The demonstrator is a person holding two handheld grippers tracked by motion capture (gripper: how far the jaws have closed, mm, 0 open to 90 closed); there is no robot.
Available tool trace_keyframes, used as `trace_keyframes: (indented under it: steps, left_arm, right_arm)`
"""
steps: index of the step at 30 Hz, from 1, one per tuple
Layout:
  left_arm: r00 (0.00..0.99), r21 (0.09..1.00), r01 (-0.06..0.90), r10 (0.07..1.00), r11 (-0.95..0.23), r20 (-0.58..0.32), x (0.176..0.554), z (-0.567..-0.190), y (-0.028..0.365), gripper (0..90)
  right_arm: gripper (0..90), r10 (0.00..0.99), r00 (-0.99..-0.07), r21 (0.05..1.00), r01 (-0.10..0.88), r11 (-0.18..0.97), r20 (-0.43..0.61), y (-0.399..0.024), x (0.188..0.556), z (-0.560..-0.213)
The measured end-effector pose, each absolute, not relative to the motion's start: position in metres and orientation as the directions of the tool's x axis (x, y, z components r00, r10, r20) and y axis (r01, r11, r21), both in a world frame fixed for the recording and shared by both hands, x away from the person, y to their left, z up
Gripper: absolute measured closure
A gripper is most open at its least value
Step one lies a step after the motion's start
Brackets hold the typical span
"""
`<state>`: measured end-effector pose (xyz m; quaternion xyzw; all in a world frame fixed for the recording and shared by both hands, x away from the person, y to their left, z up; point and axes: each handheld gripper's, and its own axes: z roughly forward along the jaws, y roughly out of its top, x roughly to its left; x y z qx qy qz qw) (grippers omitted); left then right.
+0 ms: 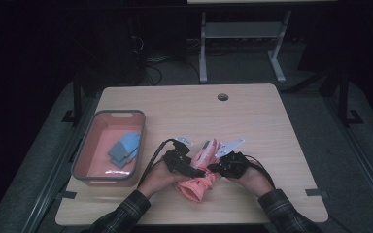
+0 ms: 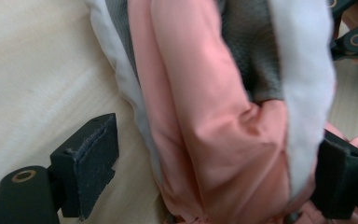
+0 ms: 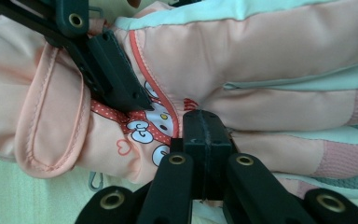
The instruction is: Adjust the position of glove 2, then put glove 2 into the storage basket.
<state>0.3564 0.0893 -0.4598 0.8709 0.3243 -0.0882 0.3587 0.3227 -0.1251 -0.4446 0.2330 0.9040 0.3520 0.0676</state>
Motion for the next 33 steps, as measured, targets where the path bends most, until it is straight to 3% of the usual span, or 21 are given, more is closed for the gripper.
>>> trace_keyframes:
  steps: [7, 18, 28, 33]
  left_arm:
    - [0.766, 0.563, 0.642, 0.467, -0.521, -0.441, 0.356, -0.461, 0.084, 13.0]
    - [0.763, 0.553, 0.646, 0.467, -0.527, -0.446, 0.354, -0.461, 0.076, 15.6]
    - [0.726, 0.525, 0.687, 0.504, -0.502, -0.468, 0.359, -0.460, 0.083, 41.3]
    - [0.724, 0.513, 0.690, 0.497, -0.511, -0.479, 0.363, -0.461, 0.087, 50.1]
  right_arm:
    - [90.0, 0.471, -0.881, 0.666, 0.376, 0.645, 0.041, -0.123, 0.321, -0.445]
    - [90.0, 0.460, -0.887, 0.664, 0.365, 0.652, 0.035, -0.123, 0.322, -0.447]
    - [90.0, 0.465, -0.885, 0.673, 0.360, 0.646, 0.026, -0.123, 0.322, -0.446]
    - [64.0, 0.499, -0.859, 0.722, 0.417, 0.552, 0.114, -0.145, 0.322, -0.432]
